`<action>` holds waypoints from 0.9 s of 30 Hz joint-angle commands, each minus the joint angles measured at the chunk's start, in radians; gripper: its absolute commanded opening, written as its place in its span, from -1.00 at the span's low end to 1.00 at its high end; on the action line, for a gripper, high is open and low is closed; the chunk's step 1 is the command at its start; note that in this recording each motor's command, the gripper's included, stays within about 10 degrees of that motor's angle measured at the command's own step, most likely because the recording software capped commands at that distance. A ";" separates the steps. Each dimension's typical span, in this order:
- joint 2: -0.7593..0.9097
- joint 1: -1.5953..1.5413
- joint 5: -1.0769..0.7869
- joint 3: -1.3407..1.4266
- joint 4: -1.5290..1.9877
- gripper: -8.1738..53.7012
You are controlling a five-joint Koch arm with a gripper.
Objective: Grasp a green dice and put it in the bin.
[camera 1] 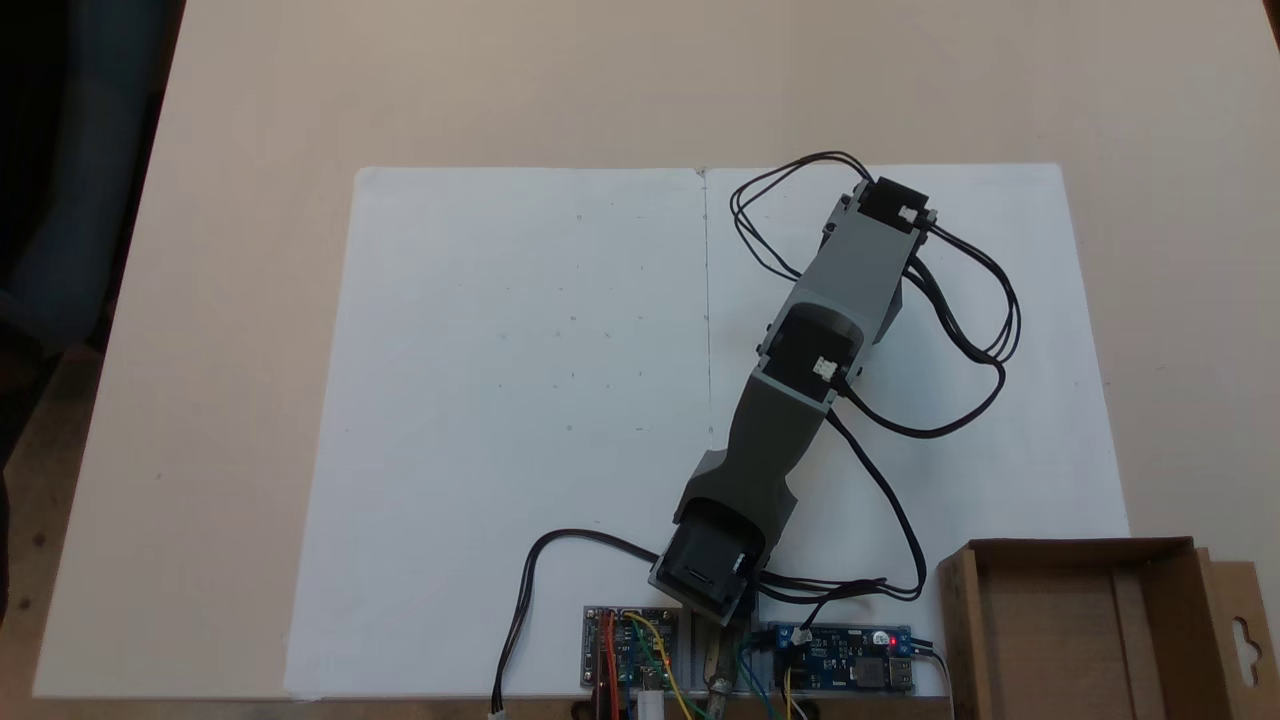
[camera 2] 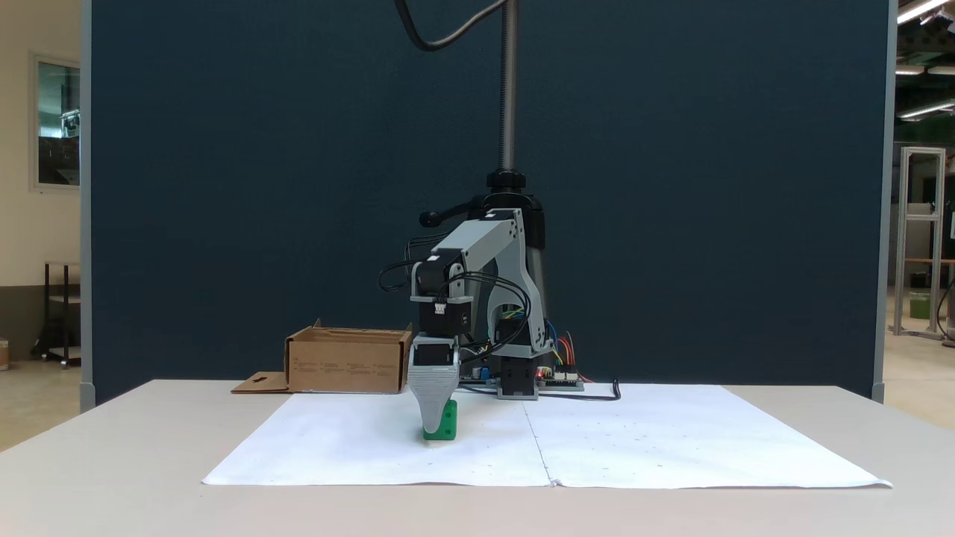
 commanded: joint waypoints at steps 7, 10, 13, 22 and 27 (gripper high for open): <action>0.018 0.002 -0.081 0.003 -0.015 0.63; 0.018 -0.002 -0.081 0.017 -0.017 0.63; 0.018 -0.006 -0.080 0.018 -0.017 0.63; 0.018 -0.003 -0.081 0.020 -0.026 0.60; 0.018 0.000 -0.081 0.020 -0.032 0.52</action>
